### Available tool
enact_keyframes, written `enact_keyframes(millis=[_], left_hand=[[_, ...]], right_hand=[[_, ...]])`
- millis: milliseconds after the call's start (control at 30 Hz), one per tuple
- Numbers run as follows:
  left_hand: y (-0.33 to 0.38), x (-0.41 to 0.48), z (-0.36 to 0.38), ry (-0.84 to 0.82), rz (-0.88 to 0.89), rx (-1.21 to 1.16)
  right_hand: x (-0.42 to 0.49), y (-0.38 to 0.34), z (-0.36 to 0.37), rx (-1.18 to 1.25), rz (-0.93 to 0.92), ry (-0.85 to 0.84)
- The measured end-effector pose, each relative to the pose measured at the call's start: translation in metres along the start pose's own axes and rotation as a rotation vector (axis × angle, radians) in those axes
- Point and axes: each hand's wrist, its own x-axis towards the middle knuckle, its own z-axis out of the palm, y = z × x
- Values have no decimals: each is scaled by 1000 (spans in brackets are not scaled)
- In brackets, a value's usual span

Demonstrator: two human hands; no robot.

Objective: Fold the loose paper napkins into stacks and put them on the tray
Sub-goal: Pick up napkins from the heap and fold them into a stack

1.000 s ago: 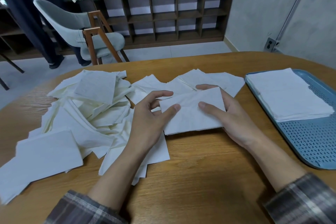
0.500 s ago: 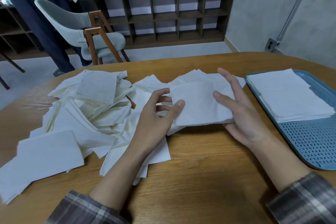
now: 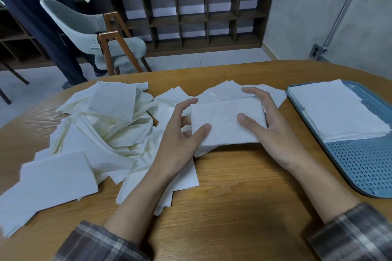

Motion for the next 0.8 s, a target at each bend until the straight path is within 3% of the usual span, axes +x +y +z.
enact_keyframes(millis=[367, 533, 667, 800], left_hand=[[-1, 1, -2, 27, 131, 86], [2, -1, 1, -80, 169, 82], [-11, 1, -1, -102, 256, 498], [-22, 3, -5, -190, 330, 764]], right_hand=[[0, 4, -4, 260, 5, -153], [2, 8, -6, 102, 33, -17], [5, 14, -6, -17, 18, 162], [6, 17, -6, -112, 14, 225]])
